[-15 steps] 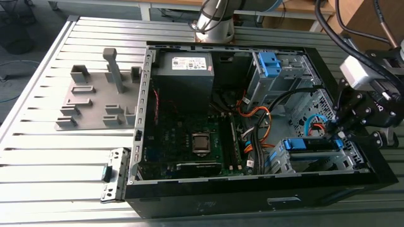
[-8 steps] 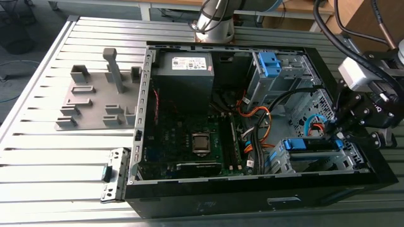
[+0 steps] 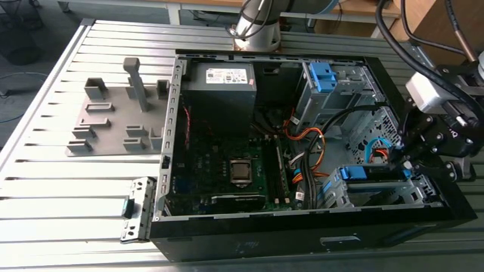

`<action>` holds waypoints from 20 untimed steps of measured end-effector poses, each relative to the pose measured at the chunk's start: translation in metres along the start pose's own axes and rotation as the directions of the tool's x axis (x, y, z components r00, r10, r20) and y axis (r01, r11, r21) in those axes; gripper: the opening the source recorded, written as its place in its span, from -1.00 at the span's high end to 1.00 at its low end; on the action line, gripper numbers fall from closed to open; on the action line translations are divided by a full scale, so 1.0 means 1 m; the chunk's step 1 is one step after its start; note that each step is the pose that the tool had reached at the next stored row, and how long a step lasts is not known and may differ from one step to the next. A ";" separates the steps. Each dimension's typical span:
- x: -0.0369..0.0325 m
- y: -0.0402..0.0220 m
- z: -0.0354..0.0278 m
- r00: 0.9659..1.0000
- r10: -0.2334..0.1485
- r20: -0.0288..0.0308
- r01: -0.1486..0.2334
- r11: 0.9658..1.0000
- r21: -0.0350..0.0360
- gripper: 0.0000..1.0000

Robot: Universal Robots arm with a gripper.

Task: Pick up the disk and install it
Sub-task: 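Insert the first disk wire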

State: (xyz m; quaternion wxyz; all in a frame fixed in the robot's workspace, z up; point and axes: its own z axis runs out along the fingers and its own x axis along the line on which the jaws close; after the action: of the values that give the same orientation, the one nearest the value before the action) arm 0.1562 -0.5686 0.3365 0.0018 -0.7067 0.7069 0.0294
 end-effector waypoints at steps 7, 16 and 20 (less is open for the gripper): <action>0.0015 0.0005 0.0004 1.000 0.000 0.000 0.000 1.000 0.000 0.66; 0.0021 0.0031 0.0029 1.000 0.000 0.000 0.000 1.000 0.000 0.66; 0.0024 0.0031 0.0059 1.000 0.000 0.000 0.000 1.000 0.000 0.66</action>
State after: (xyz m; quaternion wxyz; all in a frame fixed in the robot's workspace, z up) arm 0.1528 -0.5708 0.3307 0.0017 -0.7067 0.7069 0.0293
